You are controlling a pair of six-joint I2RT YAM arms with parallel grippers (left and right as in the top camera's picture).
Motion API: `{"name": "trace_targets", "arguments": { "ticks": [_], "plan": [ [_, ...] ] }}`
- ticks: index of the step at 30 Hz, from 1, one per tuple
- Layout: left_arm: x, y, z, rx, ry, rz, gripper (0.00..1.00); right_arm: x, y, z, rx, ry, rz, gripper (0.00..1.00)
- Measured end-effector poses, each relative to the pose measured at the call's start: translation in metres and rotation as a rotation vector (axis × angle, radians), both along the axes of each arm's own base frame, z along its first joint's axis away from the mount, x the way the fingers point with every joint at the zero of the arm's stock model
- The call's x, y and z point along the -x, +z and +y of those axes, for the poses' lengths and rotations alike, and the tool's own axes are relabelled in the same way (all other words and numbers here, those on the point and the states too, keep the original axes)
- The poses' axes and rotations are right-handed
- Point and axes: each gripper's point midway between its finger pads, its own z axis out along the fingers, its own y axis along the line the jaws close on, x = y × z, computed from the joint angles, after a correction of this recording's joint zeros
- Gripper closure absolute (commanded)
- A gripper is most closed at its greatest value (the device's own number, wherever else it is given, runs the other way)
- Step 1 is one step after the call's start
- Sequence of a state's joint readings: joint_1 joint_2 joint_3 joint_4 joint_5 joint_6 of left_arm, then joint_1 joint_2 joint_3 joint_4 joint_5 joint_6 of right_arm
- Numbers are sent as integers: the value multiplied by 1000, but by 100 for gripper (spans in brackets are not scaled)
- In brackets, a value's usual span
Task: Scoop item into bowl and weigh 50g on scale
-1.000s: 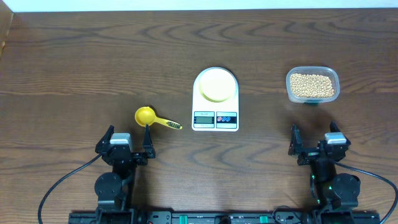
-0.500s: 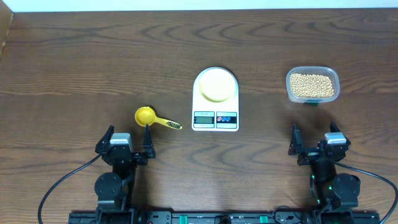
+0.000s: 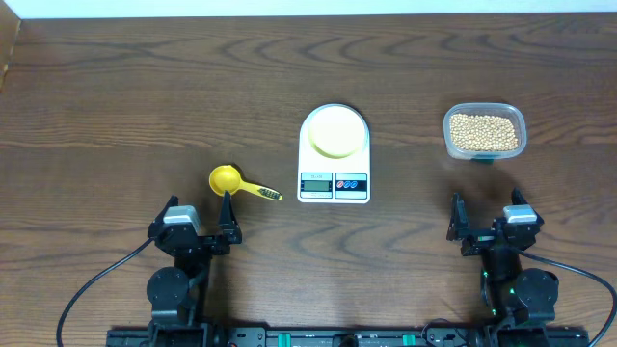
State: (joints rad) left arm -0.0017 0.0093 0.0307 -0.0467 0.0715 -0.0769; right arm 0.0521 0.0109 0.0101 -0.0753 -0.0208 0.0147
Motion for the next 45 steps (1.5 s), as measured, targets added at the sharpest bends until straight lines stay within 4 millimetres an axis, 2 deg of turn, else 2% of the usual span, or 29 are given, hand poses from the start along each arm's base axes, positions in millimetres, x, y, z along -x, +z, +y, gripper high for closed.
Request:
{"name": "trace_targets", "arguments": {
  "ticks": [31, 45],
  "plan": [
    [0, 0, 0, 55, 6, 1, 2, 0, 0, 0, 0, 0, 0, 1],
    [1, 0, -2, 197, 13, 15, 2, 0, 0, 0, 0, 0, 0, 1]
  ]
}}
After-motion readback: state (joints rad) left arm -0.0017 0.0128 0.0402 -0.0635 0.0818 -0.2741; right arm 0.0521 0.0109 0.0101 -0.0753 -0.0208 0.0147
